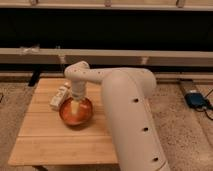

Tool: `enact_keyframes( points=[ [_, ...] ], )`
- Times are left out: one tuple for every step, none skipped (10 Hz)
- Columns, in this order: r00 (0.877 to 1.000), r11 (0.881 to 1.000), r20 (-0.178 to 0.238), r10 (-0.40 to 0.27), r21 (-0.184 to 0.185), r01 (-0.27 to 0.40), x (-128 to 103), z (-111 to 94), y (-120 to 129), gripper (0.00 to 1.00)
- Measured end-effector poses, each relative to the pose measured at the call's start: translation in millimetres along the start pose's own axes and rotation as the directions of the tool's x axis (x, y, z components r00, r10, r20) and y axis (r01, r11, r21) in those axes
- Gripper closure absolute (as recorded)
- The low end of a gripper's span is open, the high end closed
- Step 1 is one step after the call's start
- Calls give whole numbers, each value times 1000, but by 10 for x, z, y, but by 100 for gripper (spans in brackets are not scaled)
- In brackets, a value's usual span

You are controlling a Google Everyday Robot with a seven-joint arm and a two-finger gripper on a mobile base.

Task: Push the ceramic bowl across the table

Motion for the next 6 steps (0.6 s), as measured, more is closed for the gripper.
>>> enact_keyframes(
  points=[
    [1000, 1000, -2, 4, 16, -4, 20, -21, -70, 20],
    [1000, 1000, -6, 8, 25, -7, 36, -26, -121, 20],
    [1000, 999, -11, 15, 44, -15, 61, -43, -239, 20],
    [1000, 998, -20, 20, 55, -19, 109, -56, -333, 20],
    [999, 998, -28, 26, 62, -24, 153, -64, -411, 20],
    [999, 997, -36, 32, 68, -29, 189, -62, -489, 20]
  ],
)
